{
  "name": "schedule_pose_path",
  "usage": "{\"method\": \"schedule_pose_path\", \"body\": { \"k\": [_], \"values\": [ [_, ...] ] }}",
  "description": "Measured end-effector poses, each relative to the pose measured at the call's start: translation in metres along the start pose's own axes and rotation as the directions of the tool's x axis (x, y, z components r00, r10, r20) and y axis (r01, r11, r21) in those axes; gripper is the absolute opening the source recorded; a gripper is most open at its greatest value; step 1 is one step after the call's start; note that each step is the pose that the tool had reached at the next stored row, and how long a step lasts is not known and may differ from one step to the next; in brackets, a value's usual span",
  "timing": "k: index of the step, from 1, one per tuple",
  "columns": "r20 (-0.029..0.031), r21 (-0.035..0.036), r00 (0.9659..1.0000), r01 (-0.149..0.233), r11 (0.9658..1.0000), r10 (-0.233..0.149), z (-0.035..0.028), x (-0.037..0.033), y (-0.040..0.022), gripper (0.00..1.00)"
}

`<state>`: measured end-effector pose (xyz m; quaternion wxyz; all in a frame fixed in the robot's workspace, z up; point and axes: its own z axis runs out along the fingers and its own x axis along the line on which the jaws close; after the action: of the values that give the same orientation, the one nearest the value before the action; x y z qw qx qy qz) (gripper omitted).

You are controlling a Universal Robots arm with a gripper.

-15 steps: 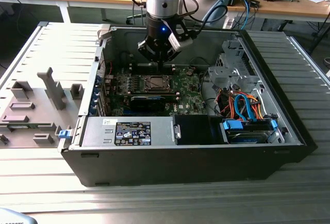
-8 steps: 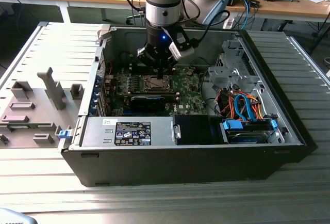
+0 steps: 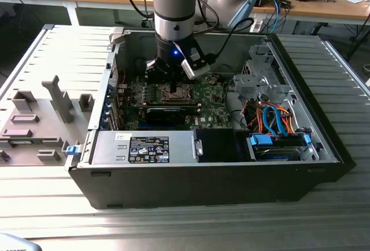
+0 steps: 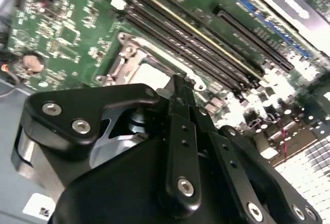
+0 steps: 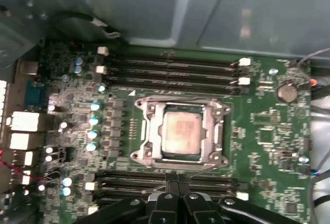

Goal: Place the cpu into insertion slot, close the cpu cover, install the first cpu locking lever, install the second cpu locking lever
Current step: 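Install the second cpu locking lever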

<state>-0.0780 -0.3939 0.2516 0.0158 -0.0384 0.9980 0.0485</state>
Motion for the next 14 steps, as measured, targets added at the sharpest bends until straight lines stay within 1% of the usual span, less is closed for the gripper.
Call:
{"method": "schedule_pose_path", "body": {
  "k": [2, 3, 6, 8, 9, 12, 13, 14],
  "values": [
    [0.0, -0.0001, 1.0, 0.0, 1.0, 0.0, 0.0021, 0.0065, -0.0014, 0.11],
    [0.0, -0.0004, 1.0, 0.0, 1.0, 0.0, 0.0035, 0.0109, -0.0023, 0.11],
    [0.0001, -0.0019, 1.0, 0.0, 1.0, 0.0, 0.0072, 0.0192, -0.0046, 0.11],
    [0.0003, -0.0028, 1.0, 0.0, 1.0, 0.0, 0.0101, 0.0215, -0.0058, 0.11],
    [0.0002, -0.0028, 1.0, 0.0, 1.0, 0.0, 0.0131, 0.0225, -0.0075, 0.11],
    [0.0002, -0.0033, 1.0, 0.0, 1.0, 0.0, 0.0186, 0.0242, -0.0096, 0.11],
    [0.0001, -0.0034, 1.0, 0.0, 1.0, 0.0, 0.0214, 0.0252, -0.0103, 0.11],
    [0.0003, -0.0044, 1.0, 0.0, 1.0, 0.0, 0.0244, 0.0278, -0.012, 0.11]
  ]
}}
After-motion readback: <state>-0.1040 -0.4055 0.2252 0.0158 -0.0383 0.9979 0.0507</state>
